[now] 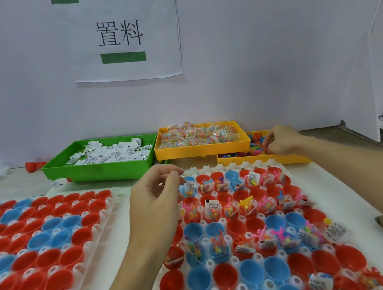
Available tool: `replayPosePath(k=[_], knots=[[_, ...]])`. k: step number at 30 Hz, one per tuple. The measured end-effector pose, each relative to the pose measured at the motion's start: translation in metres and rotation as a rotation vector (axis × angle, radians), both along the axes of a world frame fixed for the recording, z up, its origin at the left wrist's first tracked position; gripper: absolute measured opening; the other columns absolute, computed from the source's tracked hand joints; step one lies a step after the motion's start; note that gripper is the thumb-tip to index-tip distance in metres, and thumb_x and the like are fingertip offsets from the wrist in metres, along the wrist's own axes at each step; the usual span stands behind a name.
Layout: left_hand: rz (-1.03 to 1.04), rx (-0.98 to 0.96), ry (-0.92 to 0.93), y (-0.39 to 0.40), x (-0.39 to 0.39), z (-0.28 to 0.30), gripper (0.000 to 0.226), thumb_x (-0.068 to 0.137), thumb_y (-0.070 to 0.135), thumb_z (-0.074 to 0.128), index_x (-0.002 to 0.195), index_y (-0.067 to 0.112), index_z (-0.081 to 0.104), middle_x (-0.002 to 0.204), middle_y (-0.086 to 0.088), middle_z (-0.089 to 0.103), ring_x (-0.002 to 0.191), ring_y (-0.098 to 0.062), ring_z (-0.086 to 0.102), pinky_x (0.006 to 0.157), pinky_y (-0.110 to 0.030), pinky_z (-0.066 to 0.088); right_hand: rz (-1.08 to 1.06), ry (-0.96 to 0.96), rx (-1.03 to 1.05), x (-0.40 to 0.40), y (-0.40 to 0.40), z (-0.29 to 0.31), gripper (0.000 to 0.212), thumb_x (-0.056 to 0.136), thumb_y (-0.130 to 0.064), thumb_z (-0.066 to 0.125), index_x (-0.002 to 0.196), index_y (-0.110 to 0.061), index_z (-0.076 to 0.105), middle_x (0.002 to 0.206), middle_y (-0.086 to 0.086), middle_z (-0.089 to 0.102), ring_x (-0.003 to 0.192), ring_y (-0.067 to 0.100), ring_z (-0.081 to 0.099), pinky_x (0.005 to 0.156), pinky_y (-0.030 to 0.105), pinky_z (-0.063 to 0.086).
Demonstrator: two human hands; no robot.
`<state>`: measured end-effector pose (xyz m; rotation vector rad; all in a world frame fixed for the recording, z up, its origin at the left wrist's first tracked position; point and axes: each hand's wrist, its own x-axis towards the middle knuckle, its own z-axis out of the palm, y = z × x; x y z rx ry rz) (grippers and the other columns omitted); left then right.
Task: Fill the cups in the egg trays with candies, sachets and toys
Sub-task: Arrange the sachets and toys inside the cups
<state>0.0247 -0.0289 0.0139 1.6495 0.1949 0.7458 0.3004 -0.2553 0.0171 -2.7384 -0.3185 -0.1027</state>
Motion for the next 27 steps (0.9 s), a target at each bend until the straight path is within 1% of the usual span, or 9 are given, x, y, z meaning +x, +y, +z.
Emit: replayPosePath(k=[4,6,10,12,15,17,20,24,27], knots=[[-0.012,0.013,-0.005,-0.002,-0.002,0.002,0.023,0.095,0.017,0.056,0.081,0.025,0.071,0.079,0.005,0.071,0.063,-0.007,0.063,0.060,-0.029,0.050,-0.037,-0.004,0.120,-0.001,-0.008,-0.007,0.021,0.091,-0.002,0.063,0.107,-0.008,0.074,0.120,0.012,0.066,0.099,0.019,0.055,0.080,0.032,0.048],[-0.021,0.012,-0.004,-0.002,-0.002,0.002,0.023,0.095,0.016,0.056,0.081,0.025,0.071,0.079,0.004,0.071,0.061,-0.006,0.062,0.059,-0.028,0.050,-0.072,-0.018,0.254,-0.004,-0.013,-0.008,0.021,0.093,-0.004,0.063,0.110,-0.008,0.073,0.119,0.011,0.067,0.100,0.020,0.059,0.082,0.033,0.051],[-0.045,0.035,0.000,-0.004,-0.002,0.002,0.023,0.095,0.016,0.056,0.081,0.026,0.071,0.078,0.006,0.070,0.062,-0.005,0.061,0.055,-0.017,0.047,-0.085,-0.011,0.661,-0.024,-0.019,0.001,0.024,0.093,-0.006,0.066,0.116,-0.003,0.069,0.089,0.005,0.068,0.078,0.014,0.063,0.067,0.026,0.051],[-0.060,0.062,-0.007,-0.007,-0.003,0.003,0.023,0.094,0.016,0.056,0.080,0.027,0.071,0.077,0.004,0.069,0.062,-0.007,0.060,0.054,-0.017,0.047,-0.028,-0.009,0.771,-0.043,-0.019,0.011,0.025,0.095,-0.005,0.062,0.120,-0.002,0.067,0.090,0.007,0.068,0.080,0.016,0.064,0.073,0.027,0.053],[-0.093,0.098,-0.027,-0.011,-0.005,0.005,0.024,0.092,0.017,0.055,0.079,0.029,0.071,0.078,0.002,0.069,0.061,-0.016,0.060,0.054,-0.026,0.049,0.080,0.024,0.889,-0.080,-0.021,0.023,0.024,0.100,-0.003,0.054,0.119,-0.004,0.067,0.092,0.009,0.068,0.080,0.016,0.065,0.074,0.026,0.056],[-0.124,0.112,-0.040,-0.015,-0.007,0.008,0.025,0.092,0.015,0.056,0.078,0.029,0.071,0.077,0.000,0.069,0.061,-0.019,0.060,0.053,-0.029,0.048,0.173,0.033,0.905,-0.108,-0.022,0.028,0.024,0.100,-0.002,0.052,0.115,-0.011,0.068,0.085,0.004,0.071,0.074,0.011,0.067,0.069,0.022,0.058],[-0.162,0.140,-0.039,-0.020,-0.010,0.011,0.022,0.092,0.011,0.060,0.082,0.027,0.072,0.073,0.001,0.070,0.061,-0.011,0.063,0.056,-0.021,0.051,0.317,0.048,0.883,-0.147,-0.019,0.033,0.025,0.097,-0.002,0.056,0.103,-0.020,0.072,0.079,0.001,0.074,0.073,0.012,0.069,0.069,0.019,0.057],[-0.254,0.178,-0.048,-0.032,-0.015,0.014,0.015,0.088,0.015,0.067,0.088,0.029,0.073,0.075,-0.002,0.072,0.067,-0.022,0.068,0.064,-0.036,0.059,0.489,0.114,0.802,-0.185,-0.005,0.036,0.022,0.094,-0.002,0.061,0.097,-0.019,0.076,0.077,0.003,0.075,0.069,0.013,0.071,0.066,0.020,0.057],[-0.286,0.228,-0.041,-0.038,-0.016,0.014,0.019,0.085,0.016,0.074,0.097,0.030,0.073,0.079,0.001,0.073,0.072,-0.022,0.069,0.069,-0.040,0.060,0.602,0.187,0.737,-0.203,0.007,0.035,0.018,0.093,-0.003,0.063,0.099,-0.013,0.077,0.076,0.004,0.076,0.068,0.012,0.071,0.065,0.019,0.056]])
